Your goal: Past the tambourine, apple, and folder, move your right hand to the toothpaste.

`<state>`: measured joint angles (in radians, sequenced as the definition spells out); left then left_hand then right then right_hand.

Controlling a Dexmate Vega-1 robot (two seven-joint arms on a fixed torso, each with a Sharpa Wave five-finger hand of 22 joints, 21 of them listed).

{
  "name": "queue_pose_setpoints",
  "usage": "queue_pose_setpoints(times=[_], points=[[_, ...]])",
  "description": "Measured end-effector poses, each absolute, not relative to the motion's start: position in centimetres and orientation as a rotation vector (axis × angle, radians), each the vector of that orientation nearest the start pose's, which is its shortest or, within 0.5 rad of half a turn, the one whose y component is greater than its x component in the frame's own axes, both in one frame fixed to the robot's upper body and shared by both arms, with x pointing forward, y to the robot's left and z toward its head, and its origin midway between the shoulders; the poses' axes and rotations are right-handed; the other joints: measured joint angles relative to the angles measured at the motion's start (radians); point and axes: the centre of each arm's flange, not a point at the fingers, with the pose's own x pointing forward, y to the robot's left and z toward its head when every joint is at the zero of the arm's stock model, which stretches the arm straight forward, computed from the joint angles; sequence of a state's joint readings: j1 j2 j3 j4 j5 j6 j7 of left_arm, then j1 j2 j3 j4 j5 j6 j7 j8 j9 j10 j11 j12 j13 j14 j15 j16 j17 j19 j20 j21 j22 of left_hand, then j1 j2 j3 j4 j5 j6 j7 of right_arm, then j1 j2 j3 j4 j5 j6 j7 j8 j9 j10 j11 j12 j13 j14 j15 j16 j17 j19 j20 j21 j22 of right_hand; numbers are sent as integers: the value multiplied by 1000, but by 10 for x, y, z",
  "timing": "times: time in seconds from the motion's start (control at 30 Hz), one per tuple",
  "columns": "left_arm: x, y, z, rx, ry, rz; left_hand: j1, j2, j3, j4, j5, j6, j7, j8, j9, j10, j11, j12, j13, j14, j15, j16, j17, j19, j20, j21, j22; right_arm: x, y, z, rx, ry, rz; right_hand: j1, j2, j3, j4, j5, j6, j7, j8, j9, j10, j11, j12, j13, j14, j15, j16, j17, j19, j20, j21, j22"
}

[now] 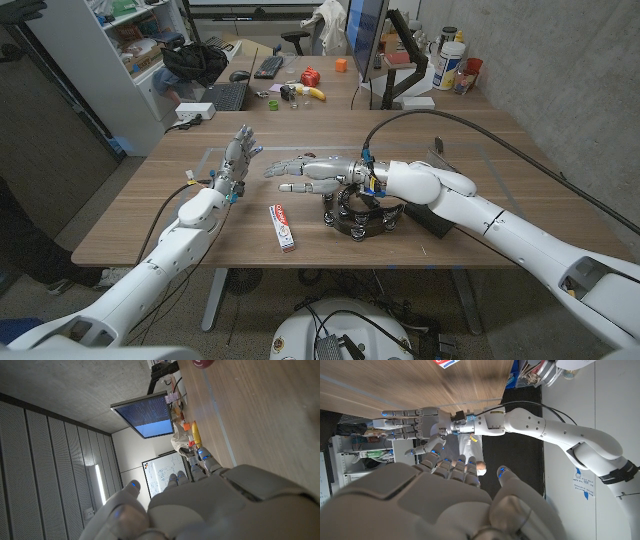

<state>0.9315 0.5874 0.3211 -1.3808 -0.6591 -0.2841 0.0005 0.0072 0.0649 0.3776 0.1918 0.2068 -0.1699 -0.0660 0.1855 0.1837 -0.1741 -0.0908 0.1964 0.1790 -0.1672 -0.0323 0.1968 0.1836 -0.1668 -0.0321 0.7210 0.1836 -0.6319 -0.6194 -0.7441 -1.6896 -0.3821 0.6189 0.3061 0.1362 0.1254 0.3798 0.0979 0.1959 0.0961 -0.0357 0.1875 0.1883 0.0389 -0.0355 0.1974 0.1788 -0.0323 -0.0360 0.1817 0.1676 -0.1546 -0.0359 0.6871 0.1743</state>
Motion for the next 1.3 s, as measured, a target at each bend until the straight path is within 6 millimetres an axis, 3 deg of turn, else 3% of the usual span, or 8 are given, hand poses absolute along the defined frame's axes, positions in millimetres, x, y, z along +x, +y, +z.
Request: queue_pose_setpoints(times=[1.3], points=[[626,327,-44,7,-574,-144,0,0,-8,0,4,0,0,0,-2,0,11,0,0,0,0,0,0,0,0,-11,0,506,-28,-8,-1434,-1212,900,12,6,11,-11,0,-18,-3,0,0,-20,-5,0,0,-15,4,0,0,-7,7,-18,0]])
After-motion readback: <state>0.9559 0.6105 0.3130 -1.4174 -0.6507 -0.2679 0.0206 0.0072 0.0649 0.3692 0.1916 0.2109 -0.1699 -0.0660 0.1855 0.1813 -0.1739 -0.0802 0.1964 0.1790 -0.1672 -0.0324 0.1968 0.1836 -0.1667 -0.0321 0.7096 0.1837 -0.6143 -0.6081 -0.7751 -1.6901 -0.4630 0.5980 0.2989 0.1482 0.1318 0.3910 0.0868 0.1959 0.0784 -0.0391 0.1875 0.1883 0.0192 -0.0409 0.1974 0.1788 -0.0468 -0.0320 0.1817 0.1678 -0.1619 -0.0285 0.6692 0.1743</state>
